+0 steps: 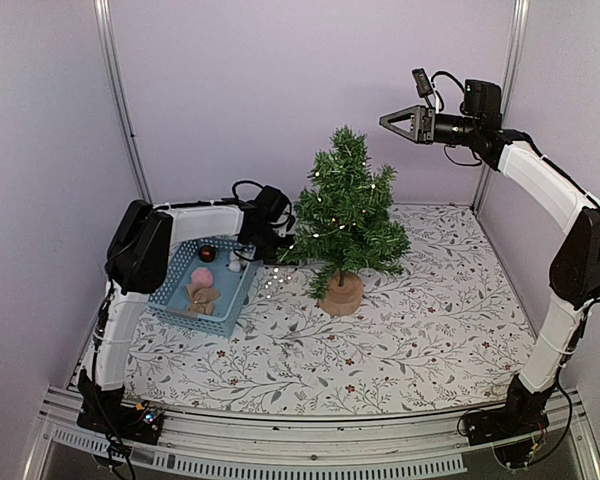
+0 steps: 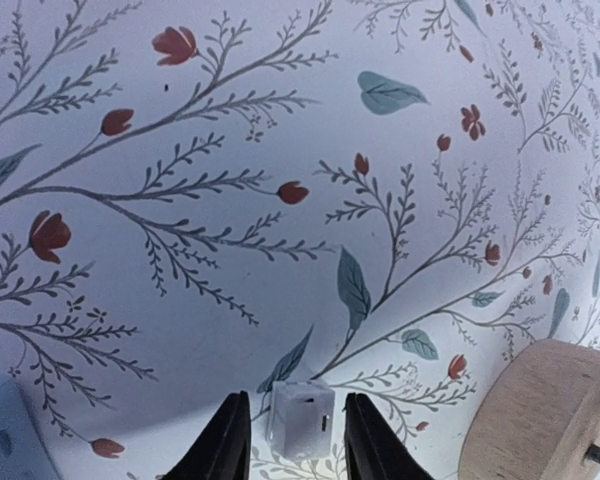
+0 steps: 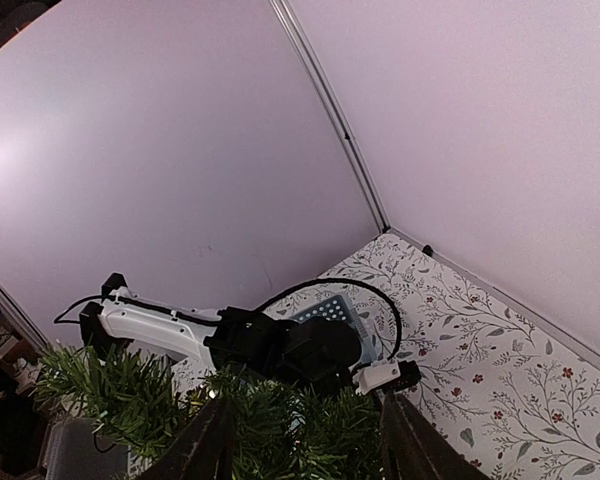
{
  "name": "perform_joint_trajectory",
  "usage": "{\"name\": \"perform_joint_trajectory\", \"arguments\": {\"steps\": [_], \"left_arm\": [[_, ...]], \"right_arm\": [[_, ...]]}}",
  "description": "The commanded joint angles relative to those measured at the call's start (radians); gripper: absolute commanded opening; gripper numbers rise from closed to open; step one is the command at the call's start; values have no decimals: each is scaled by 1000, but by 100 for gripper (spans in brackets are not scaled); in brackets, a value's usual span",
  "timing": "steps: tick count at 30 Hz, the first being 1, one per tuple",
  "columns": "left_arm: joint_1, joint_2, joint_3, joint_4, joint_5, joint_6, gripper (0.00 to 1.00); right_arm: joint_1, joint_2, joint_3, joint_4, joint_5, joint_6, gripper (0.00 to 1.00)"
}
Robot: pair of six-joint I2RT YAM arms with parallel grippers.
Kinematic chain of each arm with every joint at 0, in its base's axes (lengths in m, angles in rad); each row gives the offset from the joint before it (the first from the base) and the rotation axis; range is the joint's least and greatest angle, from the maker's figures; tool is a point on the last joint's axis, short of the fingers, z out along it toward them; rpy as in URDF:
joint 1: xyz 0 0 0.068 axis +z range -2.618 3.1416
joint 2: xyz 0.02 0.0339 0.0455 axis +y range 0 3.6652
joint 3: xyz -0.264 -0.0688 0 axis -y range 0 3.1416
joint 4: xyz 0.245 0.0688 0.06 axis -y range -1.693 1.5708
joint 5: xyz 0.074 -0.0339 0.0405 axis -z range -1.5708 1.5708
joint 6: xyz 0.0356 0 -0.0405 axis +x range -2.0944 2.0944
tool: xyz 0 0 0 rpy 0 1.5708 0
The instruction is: Decorate the small christmas tree
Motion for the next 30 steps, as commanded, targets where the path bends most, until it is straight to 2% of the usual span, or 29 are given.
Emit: {"name": "perform_joint_trajectory", "arguments": {"steps": [1, 6, 10, 14, 22, 30], "left_arm": [[13, 0, 34, -24, 1, 14, 35], [18, -32, 2, -25, 15, 21, 31], [27, -41, -11, -25, 8, 36, 21], [26, -30, 1, -35, 12, 54, 15], [25, -35, 2, -50, 11, 65, 13], [22, -83, -13, -49, 14, 76, 19]], "right_arm": [[0, -25, 0, -3, 11, -10, 52], [0, -25, 0, -4, 9, -12, 53], [-1, -27, -1, -6, 8, -16, 53], [-1, -27, -3, -11, 9, -20, 53], [0, -25, -1, -9, 11, -19, 53], [0, -27, -1, -12, 11, -17, 53]]}}
